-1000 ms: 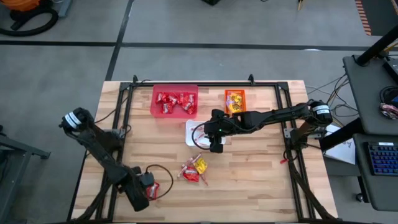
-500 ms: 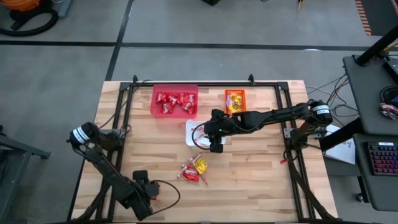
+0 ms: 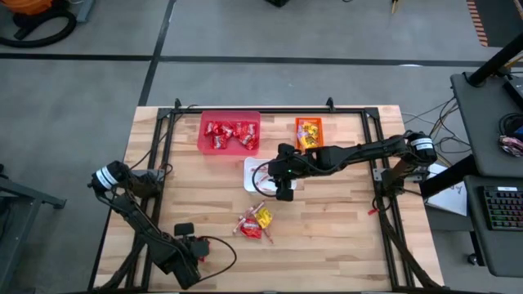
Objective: Sort candy
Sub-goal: Put the red chocolate into the red bin
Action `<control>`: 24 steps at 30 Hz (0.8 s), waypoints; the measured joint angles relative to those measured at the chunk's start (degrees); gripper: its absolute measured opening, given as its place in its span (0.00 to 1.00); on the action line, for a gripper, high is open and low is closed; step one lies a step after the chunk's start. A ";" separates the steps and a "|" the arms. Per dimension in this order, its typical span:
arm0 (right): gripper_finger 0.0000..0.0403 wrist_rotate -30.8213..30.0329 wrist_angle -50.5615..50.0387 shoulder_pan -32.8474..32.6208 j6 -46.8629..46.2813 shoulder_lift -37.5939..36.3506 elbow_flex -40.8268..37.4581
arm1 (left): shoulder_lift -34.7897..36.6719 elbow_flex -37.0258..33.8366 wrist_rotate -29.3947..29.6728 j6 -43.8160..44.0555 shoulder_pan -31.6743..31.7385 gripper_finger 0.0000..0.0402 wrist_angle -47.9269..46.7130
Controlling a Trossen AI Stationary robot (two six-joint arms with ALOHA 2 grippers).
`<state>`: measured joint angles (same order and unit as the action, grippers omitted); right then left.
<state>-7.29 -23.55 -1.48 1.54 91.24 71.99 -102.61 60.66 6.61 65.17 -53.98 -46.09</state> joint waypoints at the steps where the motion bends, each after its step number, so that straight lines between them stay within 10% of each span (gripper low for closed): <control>1: 0.39 0.02 -0.04 -0.04 0.00 0.00 0.00 | -0.02 -0.02 -0.02 0.00 0.00 0.30 0.00; 9: 0.39 0.02 -0.85 -0.39 0.00 -0.12 -0.01 | 0.55 0.88 -0.07 0.04 0.02 0.12 -0.45; 24: 0.35 -0.03 -7.33 -0.52 -0.78 -3.45 -0.04 | 4.31 13.35 11.38 -7.10 5.94 0.09 -13.73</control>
<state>-7.32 -30.88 -2.00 0.76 87.79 71.94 -98.29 74.02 17.99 58.07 -48.03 -59.82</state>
